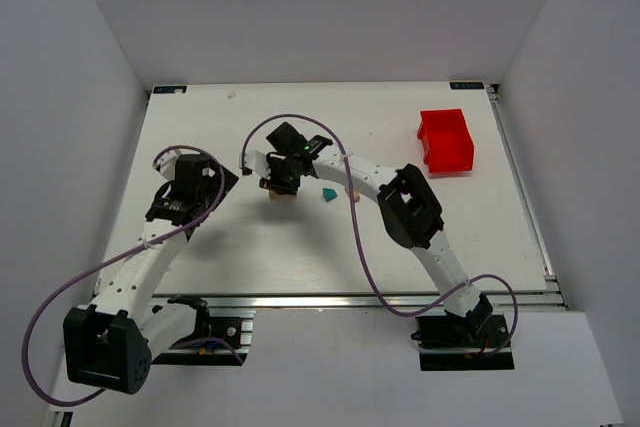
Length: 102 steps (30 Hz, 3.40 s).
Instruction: Build the wood block tower
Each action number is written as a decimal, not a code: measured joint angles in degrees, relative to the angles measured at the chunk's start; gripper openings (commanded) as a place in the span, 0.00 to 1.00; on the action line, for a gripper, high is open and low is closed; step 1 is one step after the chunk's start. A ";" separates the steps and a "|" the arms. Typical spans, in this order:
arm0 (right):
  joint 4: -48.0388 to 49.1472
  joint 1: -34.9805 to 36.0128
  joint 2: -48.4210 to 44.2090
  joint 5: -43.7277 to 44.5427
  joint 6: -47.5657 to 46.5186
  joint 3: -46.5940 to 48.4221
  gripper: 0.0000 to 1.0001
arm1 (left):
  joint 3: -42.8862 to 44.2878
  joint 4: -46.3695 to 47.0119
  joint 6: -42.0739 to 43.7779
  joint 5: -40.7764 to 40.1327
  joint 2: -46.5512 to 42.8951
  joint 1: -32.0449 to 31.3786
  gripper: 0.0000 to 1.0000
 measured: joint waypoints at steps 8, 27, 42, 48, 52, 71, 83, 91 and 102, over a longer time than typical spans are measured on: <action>0.00 0.04 0.00 0.00 0.09 0.00 0.46 | -0.11 0.04 0.02 0.07 -0.35 0.00 0.98; 0.31 0.48 0.00 0.00 0.50 0.63 0.89 | -0.83 0.52 0.02 0.07 -2.56 0.00 0.98; 15.23 -1.68 -25.22 0.15 4.04 -24.06 0.89 | -0.02 -1.31 0.94 -2.36 -6.45 -0.44 0.98; 20.83 -7.21 -32.59 5.25 11.96 -31.19 0.89 | 6.10 -0.59 5.84 2.45 -1.07 -0.66 0.98; 20.28 -10.75 -30.82 13.27 24.79 -31.65 0.87 | 8.90 0.48 7.89 5.60 2.75 -0.90 0.98; 13.35 -13.99 -15.69 22.27 51.89 -28.59 0.44 | 8.94 1.09 10.03 7.56 3.61 -0.96 0.98; 14.51 -14.40 -15.41 18.67 45.33 -28.24 0.14 | 8.92 1.36 10.45 7.65 4.98 -0.96 0.98; 16.61 -13.53 -23.67 0.87 20.83 -29.97 0.13 | 7.21 3.98 11.52 8.96 4.59 -0.96 0.98; 11.54 -10.14 -23.43 -13.62 -2.71 -25.24 0.16 | 6.69 5.77 12.87 9.70 4.44 -0.96 0.98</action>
